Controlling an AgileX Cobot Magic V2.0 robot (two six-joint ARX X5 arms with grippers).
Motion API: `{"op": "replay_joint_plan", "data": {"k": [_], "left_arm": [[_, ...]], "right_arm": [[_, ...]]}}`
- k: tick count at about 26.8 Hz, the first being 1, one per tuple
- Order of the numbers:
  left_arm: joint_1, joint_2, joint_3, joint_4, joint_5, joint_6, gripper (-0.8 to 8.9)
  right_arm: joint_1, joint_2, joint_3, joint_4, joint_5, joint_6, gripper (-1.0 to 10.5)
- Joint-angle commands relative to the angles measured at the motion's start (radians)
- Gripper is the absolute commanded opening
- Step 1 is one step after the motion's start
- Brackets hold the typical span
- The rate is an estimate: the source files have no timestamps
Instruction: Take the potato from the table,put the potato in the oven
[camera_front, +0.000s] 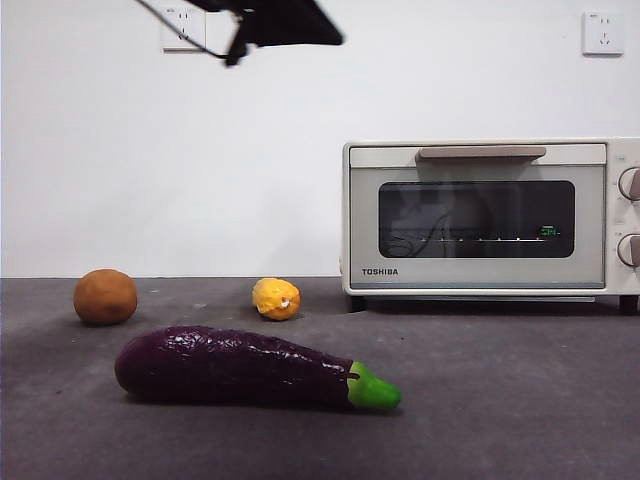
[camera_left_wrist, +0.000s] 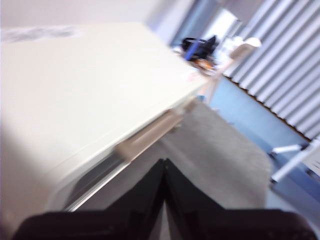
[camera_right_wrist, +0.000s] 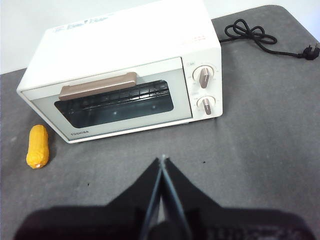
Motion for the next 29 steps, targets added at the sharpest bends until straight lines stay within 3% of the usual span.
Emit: {"op": "replay_joint_plan", "data": {"k": [1, 10, 15, 18, 25, 29], "left_arm": [[-0.025, 0.086, 0.118, -0.027, 0.033, 0.032, -0.06], [-0.084, 0.315, 0.413, -0.092, 0.021, 0.024, -0.06], [-0.121, 0.389, 0.453, -0.094, -0.077, 0.05, -0.06], [-0.15, 0.407, 0.453, -0.104, -0.148, 0.137, -0.06], [-0.235, 0.424, 0.453, -0.134, -0.443, 0.427, -0.06], [-0.255, 0.444, 0.453, -0.146, -0.473, 0.475, -0.06]], "right_arm": [[0.001, 0.005, 0.015, 0.005, -0.003, -0.012, 0.0], [0.001, 0.02, 0.027, 0.009, -0.002, -0.012, 0.0], [0.001, 0.034, 0.027, 0.008, -0.002, -0.014, 0.0], [0.001, 0.048, 0.027, 0.008, -0.002, -0.014, 0.0], [0.001, 0.074, 0.027, 0.007, -0.002, -0.04, 0.0], [0.001, 0.082, 0.027, 0.004, -0.002, -0.055, 0.0]]}}
